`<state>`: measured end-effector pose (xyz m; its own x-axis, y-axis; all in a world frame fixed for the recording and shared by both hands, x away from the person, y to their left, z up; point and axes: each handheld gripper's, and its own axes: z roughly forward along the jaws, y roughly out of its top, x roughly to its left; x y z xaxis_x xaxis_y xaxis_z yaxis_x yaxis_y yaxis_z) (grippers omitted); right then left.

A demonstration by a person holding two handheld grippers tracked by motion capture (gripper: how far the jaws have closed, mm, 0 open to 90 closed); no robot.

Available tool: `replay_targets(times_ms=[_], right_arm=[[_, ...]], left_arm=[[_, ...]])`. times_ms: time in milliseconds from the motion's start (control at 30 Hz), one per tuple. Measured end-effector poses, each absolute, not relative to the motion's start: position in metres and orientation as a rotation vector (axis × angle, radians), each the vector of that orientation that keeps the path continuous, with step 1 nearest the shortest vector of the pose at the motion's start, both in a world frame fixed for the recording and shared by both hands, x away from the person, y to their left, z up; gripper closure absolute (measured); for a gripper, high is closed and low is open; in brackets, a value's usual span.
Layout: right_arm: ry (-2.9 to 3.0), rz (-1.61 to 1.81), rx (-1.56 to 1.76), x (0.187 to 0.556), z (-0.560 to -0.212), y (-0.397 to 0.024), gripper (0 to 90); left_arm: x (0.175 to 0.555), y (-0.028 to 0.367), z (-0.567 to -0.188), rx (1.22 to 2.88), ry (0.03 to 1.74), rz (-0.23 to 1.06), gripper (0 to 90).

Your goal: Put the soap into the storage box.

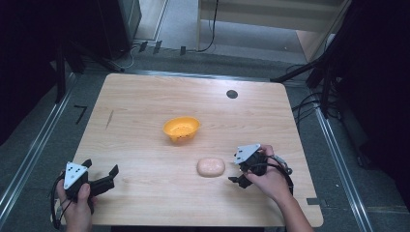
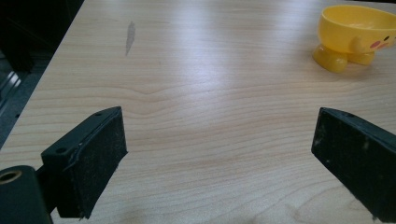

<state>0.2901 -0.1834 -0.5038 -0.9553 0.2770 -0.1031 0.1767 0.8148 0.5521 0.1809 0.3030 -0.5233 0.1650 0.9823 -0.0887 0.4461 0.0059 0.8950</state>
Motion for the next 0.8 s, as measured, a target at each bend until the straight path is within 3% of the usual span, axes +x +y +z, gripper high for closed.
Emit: replay_targets(times_ms=[800], right_arm=[[2.918,0.753,0.163,0.304,-0.498,-0.136,14.5]], left_arm=[[0.183,0.3,-0.524,1.619,1.41,0.783,0.0]])
